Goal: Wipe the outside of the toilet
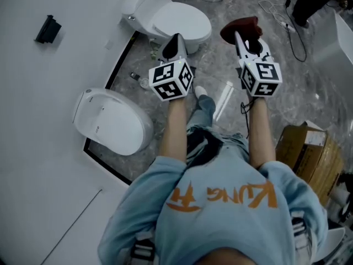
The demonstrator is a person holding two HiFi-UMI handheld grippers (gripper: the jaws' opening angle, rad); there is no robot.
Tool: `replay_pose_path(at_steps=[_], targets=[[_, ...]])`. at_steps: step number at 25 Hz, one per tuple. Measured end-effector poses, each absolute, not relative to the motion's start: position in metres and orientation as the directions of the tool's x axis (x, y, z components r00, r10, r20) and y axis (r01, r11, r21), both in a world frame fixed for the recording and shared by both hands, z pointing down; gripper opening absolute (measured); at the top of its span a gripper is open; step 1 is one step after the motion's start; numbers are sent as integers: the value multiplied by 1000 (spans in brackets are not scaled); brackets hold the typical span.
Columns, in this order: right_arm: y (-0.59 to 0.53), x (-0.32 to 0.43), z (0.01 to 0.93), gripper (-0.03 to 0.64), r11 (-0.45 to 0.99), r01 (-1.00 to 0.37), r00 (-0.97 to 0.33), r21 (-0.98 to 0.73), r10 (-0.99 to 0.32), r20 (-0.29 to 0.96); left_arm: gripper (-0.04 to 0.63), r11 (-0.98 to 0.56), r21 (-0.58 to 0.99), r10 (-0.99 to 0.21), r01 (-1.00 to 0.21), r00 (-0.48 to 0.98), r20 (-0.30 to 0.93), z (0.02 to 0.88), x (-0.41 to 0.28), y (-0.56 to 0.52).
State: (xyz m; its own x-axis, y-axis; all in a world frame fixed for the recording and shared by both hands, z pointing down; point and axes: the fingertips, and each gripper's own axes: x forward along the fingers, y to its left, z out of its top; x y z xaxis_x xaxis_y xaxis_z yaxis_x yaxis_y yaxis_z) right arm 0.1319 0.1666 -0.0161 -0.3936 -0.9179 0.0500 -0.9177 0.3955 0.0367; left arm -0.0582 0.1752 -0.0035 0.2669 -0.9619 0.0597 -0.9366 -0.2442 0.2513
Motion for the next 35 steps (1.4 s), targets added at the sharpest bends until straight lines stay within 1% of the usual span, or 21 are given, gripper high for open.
replay_pose_path(at_steps=[3, 5, 8, 14, 19, 23, 30, 32, 35], targets=[[130, 131, -10, 78, 402, -914, -398, 55, -915, 67, -5, -235, 275, -964, -932, 260, 58, 3, -60, 136], [100, 138, -6, 81, 376, -923, -370, 79, -926, 81, -5, -229, 286, -964, -930, 258, 65, 11, -60, 108], [53, 142, 7, 81, 367, -927, -358, 84, -928, 103, -5, -196, 322, -966, -926, 240, 101, 33, -65, 62], [-49, 105, 52, 81, 470, -881, -454, 43, -869, 198, -5, -70, 390, -951, -918, 179, 252, 104, -88, -21], [-115, 53, 93, 81, 596, -802, -565, 26, -773, 286, -5, 112, 432, -940, -895, 45, 338, 154, -145, -68], [-148, 35, 126, 81, 637, -770, -595, 4, -721, 355, -5, 208, 449, -920, -869, -18, 391, 182, -167, -79], [-177, 17, 182, 80, 720, -694, -652, -17, -618, 439, -5, 300, 474, -888, -828, -61, 456, 226, -153, -83], [-180, 19, 212, 80, 743, -670, -649, 3, -587, 483, -5, 334, 486, -878, -808, -78, 473, 246, -140, -79], [-182, 23, 263, 80, 804, -594, -667, 32, -514, 540, -5, 396, 510, -863, -764, -120, 490, 285, -111, -73]])
